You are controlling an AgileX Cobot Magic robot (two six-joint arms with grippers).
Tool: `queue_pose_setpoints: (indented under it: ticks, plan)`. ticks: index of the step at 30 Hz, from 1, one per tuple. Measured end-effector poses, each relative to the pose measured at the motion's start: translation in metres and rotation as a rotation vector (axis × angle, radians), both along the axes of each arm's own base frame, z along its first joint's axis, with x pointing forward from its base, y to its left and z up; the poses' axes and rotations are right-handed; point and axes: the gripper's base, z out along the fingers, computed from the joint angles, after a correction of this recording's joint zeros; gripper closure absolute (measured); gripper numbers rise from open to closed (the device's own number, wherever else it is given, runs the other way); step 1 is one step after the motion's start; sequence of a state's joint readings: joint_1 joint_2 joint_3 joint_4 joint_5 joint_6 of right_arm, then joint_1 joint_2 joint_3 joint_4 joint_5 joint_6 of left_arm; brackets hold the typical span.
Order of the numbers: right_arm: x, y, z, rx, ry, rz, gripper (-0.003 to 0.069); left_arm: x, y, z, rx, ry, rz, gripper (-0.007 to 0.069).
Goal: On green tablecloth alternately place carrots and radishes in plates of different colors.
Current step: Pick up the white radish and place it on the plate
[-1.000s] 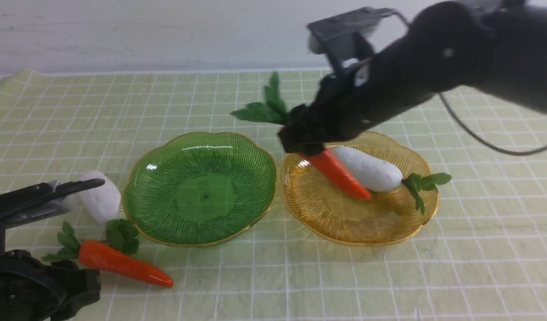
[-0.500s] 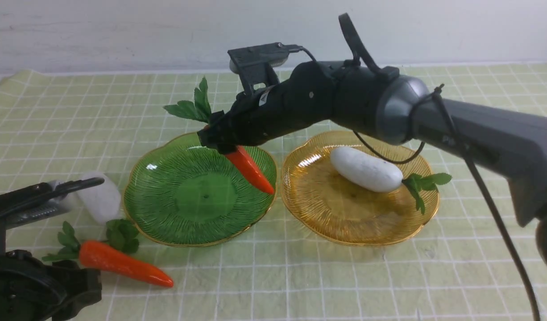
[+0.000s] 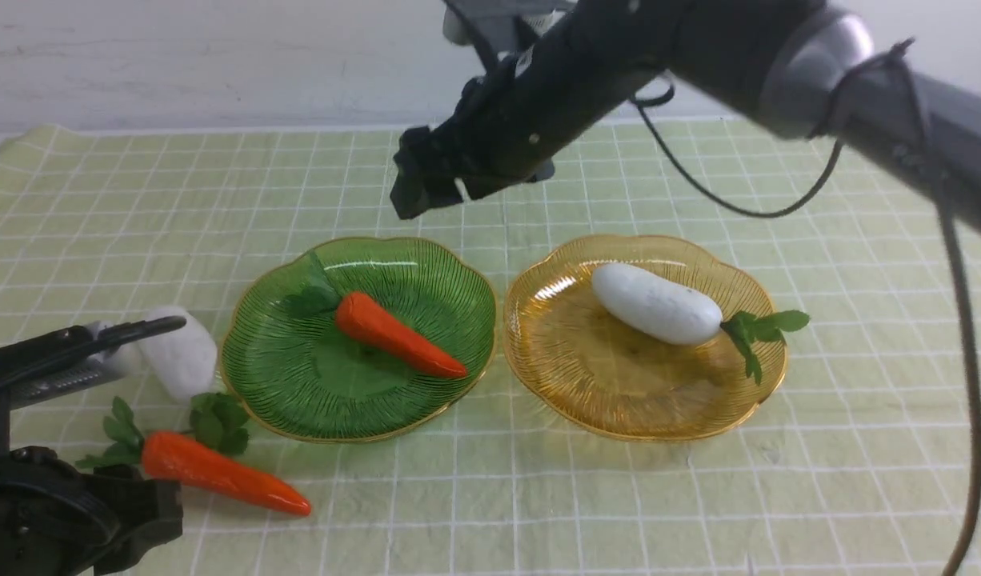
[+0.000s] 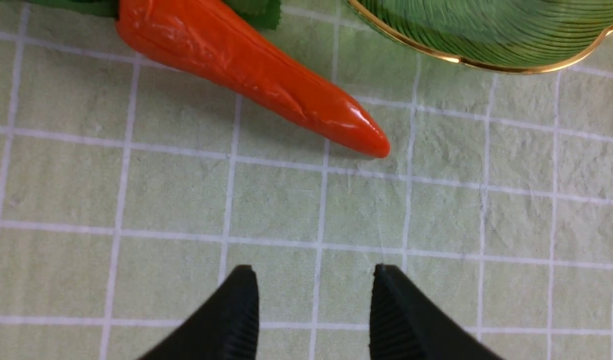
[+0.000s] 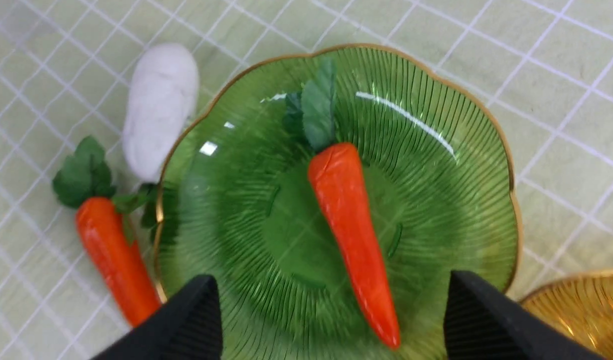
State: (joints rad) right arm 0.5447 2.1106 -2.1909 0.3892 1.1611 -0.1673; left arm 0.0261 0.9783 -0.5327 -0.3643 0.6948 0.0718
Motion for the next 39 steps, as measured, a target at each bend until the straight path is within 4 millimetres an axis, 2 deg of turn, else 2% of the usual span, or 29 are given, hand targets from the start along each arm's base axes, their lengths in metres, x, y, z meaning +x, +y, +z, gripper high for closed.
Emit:
queue_pose_setpoints:
  ticks: [3, 5, 6, 9, 11, 13, 15, 17, 19, 20, 22, 23, 26, 30, 31, 36, 39]
  plan:
    - [-0.006, -0.019, 0.044, 0.029, -0.056, -0.029, 0.0219, 0.002, 0.001, 0.001, 0.003, -0.02, 0.007, 0.0339]
    - [-0.01, -0.033, 0.067, 0.044, -0.099, -0.081, 0.029, 0.004, 0.001, 0.004, 0.008, -0.041, 0.011, 0.0339]
    - [-0.01, -0.034, 0.07, 0.045, -0.102, -0.093, 0.0305, 0.004, 0.001, 0.004, 0.008, -0.043, 0.011, 0.0339]
    - [-0.02, -0.055, 0.093, 0.049, -0.131, -0.176, 0.0453, 0.012, 0.003, 0.027, 0.035, -0.085, -0.003, 0.0339]
    - [-0.031, -0.064, 0.103, 0.04, -0.144, -0.19, 0.0523, 0.015, 0.004, 0.048, 0.039, -0.097, 0.01, 0.0339]
    - [-0.037, -0.068, 0.103, 0.024, -0.138, -0.193, 0.0566, 0.017, 0.005, 0.056, 0.048, -0.102, 0.016, 0.0339]
    - [-0.058, -0.08, 0.105, -0.004, -0.118, -0.189, 0.0635, 0.021, 0.008, 0.07, 0.085, -0.119, 0.026, 0.0339]
    - [-0.081, -0.092, 0.106, -0.024, -0.1, -0.187, 0.0659, 0.026, 0.011, 0.076, 0.116, -0.129, 0.033, 0.0339]
    - [-0.095, -0.099, 0.096, -0.052, -0.064, -0.184, 0.0668, 0.032, 0.013, 0.078, 0.138, -0.127, 0.047, 0.0339]
    - [-0.115, -0.109, 0.085, -0.072, -0.017, -0.179, 0.0671, 0.039, 0.015, 0.076, 0.145, -0.114, 0.07, 0.0339]
    - [-0.135, -0.117, 0.071, -0.087, 0.039, -0.166, 0.0671, 0.049, 0.016, 0.069, 0.14, -0.085, 0.094, 0.0339]
    - [-0.15, -0.123, 0.055, -0.103, 0.09, -0.151, 0.0671, 0.056, 0.017, 0.063, 0.135, -0.065, 0.104, 0.0339]
    - [-0.18, -0.135, 0.017, -0.162, 0.183, -0.092, 0.0671, 0.08, 0.018, 0.039, 0.126, -0.011, 0.132, 0.0339]
    - [-0.201, -0.146, -0.011, -0.215, 0.237, -0.049, 0.0673, 0.102, 0.02, 0.024, 0.119, 0.0, 0.165, 0.0339]
    - [-0.212, -0.152, -0.026, -0.243, 0.262, -0.027, 0.0673, 0.115, 0.023, 0.018, 0.108, 0.014, 0.195, 0.0333]
    - [-0.224, -0.158, -0.051, -0.292, 0.302, 0.021, 0.0673, 0.164, 0.047, 0.01, 0.079, 0.033, 0.31, 0.023]
    - [-0.225, -0.158, -0.056, -0.301, 0.298, 0.038, 0.0673, 0.181, 0.056, 0.004, 0.074, 0.057, 0.337, 0.015]
